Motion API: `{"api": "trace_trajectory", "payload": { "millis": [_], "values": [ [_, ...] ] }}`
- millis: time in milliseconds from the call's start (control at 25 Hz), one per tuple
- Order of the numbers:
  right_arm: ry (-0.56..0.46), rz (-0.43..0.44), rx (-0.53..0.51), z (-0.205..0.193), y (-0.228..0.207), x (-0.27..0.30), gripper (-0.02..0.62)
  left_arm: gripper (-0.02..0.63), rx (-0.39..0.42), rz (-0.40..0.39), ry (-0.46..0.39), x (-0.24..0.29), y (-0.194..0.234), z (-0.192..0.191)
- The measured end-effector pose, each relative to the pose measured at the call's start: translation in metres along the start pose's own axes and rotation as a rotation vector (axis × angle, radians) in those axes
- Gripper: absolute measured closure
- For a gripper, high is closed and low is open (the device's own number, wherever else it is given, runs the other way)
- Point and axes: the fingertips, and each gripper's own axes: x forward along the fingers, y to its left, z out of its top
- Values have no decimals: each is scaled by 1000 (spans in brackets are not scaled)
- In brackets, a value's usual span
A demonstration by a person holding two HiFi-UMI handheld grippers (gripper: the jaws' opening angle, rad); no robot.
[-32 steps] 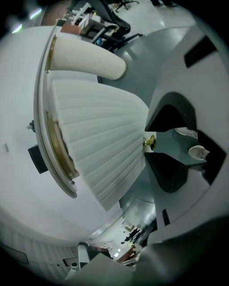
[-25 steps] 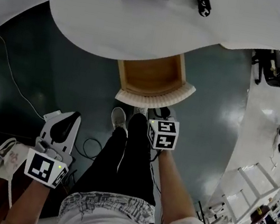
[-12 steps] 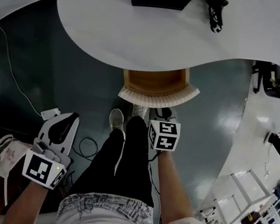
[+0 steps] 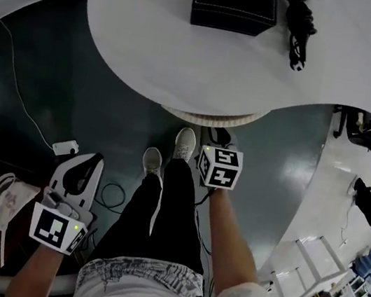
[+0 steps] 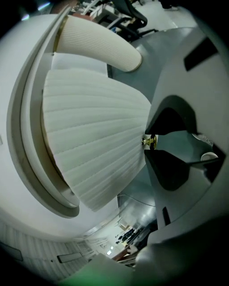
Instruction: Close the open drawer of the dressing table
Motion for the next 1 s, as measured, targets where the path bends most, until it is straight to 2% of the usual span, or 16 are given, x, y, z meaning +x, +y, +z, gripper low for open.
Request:
{"api": "trace_trajectory", "payload": {
  "millis": [360,680,1000],
  "values": [
    [-22,15,-15,39,-2,22,480,583,-36,68,-6,1,17,10],
    [-30,23,-9,52,-3,31,480,583,-41,84,-8,8,14,19],
    [-65,13,-8,92,-3,46,482,583,-48,97,-3,7,13,19]
  ]
}}
